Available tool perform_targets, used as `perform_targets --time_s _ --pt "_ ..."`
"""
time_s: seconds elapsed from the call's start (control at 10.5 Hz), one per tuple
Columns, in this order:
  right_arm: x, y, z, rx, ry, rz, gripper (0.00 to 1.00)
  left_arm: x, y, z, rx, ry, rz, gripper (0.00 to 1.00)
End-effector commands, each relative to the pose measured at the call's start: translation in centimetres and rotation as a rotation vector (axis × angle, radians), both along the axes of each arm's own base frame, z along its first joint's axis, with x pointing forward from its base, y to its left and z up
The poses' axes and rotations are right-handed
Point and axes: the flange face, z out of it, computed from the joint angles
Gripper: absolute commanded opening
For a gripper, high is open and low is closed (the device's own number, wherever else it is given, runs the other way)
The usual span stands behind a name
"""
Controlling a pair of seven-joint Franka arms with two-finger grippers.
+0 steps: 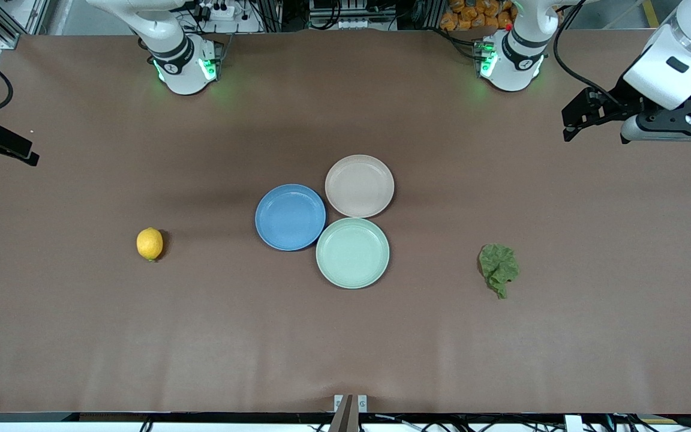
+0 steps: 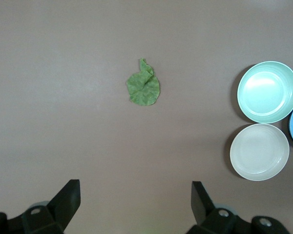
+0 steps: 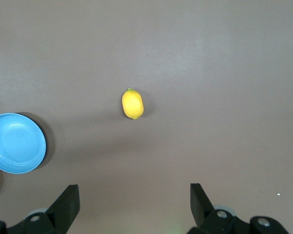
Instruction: Place lemon and lettuce in plates
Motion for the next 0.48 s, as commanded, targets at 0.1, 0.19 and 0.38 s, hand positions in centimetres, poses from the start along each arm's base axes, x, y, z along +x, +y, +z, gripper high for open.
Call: perform_targets --time_s 0.1,0.19,0.38 --pt "-0.17 -0.14 0.06 -0.009 0.004 -0.012 1.0 -0.17 -0.06 0.62 -0.02 0.008 -0.011 1.0" --pt "-0.17 -0.14 0.06 -0.009 0.004 -0.012 1.0 -0.12 -0.08 0.54 -0.021 0.009 -0.01 1.0" --pt "-0.19 -0.14 0.05 -0.008 0.005 -0.012 1.0 -0.07 -0.08 0.46 -0.021 0.011 -0.011 1.0"
